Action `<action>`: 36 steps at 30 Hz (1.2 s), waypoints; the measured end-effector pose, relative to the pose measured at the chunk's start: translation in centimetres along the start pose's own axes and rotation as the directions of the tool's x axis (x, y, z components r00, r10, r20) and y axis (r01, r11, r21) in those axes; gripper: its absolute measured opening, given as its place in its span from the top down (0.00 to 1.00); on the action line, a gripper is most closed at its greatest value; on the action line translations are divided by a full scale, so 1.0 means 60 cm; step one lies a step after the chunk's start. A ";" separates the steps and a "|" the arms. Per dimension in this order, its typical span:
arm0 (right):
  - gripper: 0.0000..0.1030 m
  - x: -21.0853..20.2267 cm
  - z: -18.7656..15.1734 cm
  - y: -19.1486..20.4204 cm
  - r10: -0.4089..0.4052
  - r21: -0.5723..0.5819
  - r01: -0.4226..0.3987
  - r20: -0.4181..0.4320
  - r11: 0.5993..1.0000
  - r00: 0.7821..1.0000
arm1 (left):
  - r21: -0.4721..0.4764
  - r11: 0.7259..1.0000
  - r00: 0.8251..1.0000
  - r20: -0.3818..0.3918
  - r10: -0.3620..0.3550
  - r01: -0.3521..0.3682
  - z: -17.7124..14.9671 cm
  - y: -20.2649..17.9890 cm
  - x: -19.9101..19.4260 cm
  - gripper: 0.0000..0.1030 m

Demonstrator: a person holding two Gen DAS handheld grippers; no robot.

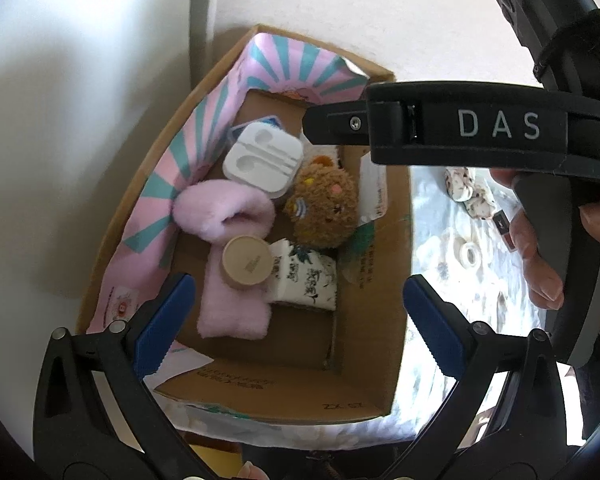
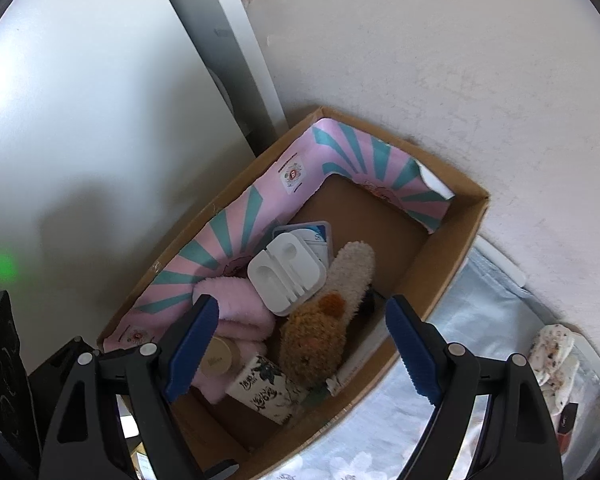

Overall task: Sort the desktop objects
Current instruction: 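Drop both items into the box by opening both tools, then move both tools back to the white cloth bunnies on the bed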

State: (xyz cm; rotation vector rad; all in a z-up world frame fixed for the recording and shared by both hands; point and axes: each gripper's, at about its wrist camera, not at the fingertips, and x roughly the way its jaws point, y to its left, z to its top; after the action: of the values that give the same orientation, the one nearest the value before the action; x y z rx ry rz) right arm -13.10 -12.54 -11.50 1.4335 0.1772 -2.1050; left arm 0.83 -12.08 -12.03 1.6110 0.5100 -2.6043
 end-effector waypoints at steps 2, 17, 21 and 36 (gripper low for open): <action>0.20 -0.012 -0.001 -0.003 -0.005 -0.001 0.005 0.012 1.000 1.000 | 0.014 1.000 1.000 0.004 0.001 -0.001 0.000 -0.005 -0.008 0.00; 0.20 -0.058 -0.022 -0.022 -0.041 0.005 0.041 0.054 0.999 0.998 | 0.038 0.999 1.000 0.014 -0.002 0.001 -0.001 -0.017 -0.025 0.00; 0.20 -0.077 -0.030 -0.035 -0.043 0.016 0.042 0.073 0.999 0.996 | 0.056 0.998 1.000 0.022 -0.005 0.004 0.002 -0.028 -0.029 0.00; 0.19 -0.188 -0.123 -0.152 -0.118 0.158 0.090 0.178 0.983 0.977 | 0.148 0.987 0.997 0.024 -0.067 0.063 0.018 -0.124 -0.019 0.00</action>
State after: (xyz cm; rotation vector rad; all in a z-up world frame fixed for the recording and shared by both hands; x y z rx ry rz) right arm -9.10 2.38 -6.42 1.3249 0.0217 -2.3689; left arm -1.07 -5.50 -8.68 1.6209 0.3826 -2.7693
